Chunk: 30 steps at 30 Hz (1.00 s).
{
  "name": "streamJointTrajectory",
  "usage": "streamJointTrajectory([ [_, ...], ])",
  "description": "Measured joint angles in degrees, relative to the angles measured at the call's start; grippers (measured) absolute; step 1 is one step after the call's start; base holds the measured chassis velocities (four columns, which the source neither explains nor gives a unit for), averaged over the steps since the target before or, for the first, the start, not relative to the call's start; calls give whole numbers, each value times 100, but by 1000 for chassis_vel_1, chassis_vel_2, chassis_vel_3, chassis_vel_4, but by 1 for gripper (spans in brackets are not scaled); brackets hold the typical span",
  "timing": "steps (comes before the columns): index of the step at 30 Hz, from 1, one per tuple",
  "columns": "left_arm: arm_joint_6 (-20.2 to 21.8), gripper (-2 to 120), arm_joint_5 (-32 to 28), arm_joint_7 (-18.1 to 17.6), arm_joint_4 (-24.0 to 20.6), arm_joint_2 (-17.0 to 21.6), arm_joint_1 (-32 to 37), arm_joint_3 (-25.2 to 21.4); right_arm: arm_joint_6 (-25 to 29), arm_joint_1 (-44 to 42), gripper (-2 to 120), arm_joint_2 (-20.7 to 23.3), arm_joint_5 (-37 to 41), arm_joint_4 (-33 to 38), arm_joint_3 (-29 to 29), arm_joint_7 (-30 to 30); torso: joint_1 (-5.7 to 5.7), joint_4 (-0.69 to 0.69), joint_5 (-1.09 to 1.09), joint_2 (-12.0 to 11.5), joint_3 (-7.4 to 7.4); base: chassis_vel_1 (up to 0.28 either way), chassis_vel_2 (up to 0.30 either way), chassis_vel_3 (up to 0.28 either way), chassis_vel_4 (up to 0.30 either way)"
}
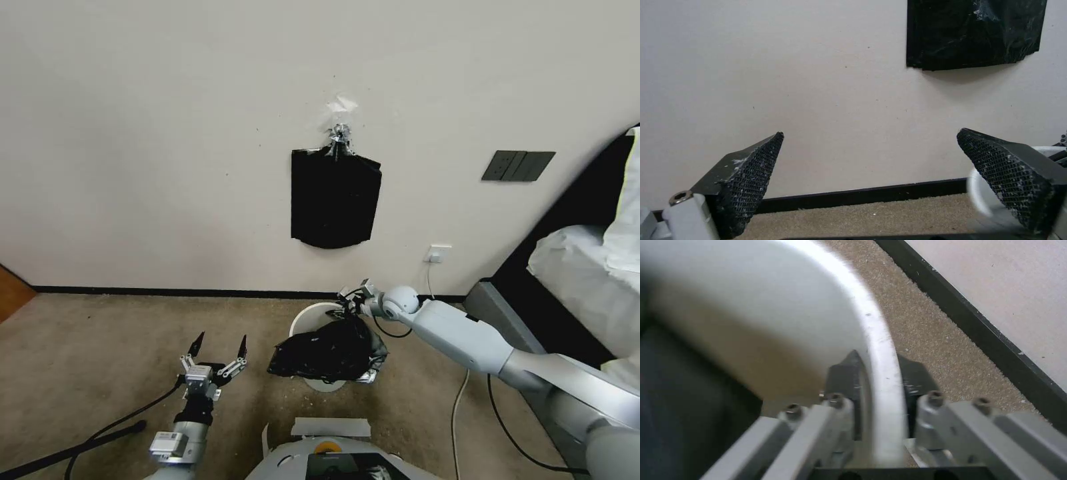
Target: Place a trash bag onto the trash bin.
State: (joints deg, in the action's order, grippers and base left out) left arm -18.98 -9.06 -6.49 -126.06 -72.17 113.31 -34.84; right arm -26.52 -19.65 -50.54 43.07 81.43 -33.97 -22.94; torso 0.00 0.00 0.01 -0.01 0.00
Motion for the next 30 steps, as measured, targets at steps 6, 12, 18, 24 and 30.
streamJointTrajectory([
  [6, 8, 100, -24, -5, -3, -11, 2, 17, -14, -80, 6, 73, 34, 118, 24, 105, 0, -1, 0, 0, 0, 0, 0, 0, 0],
  [12, 59, 100, -96, -9, -45, -7, -9, 41, -354, -465, 6, 251, 577, 649, 414, 683, 0, 0, 0, 0, 0, 0, 0, 0, 0],
  [18, 127, 100, -131, -20, -45, 13, -99, 129, -969, -1335, 6, 471, 1745, 1585, 1460, 2477, 0, -1, -1, 0, 0, 0, 0, 0, 0],
  [24, 178, 100, -131, -33, -47, 28, -174, 188, -1003, -1961, 6, 461, 2295, 2166, 2168, 3489, 0, 0, 0, 0, 0, 0, 0, 0, 0],
  [30, 261, 100, -146, -104, -58, 86, -281, 264, -864, -3235, 6, 262, 2704, 3240, 3213, 5001, 0, -2, 0, 0, 0, 0, 0, 0, 0],
])
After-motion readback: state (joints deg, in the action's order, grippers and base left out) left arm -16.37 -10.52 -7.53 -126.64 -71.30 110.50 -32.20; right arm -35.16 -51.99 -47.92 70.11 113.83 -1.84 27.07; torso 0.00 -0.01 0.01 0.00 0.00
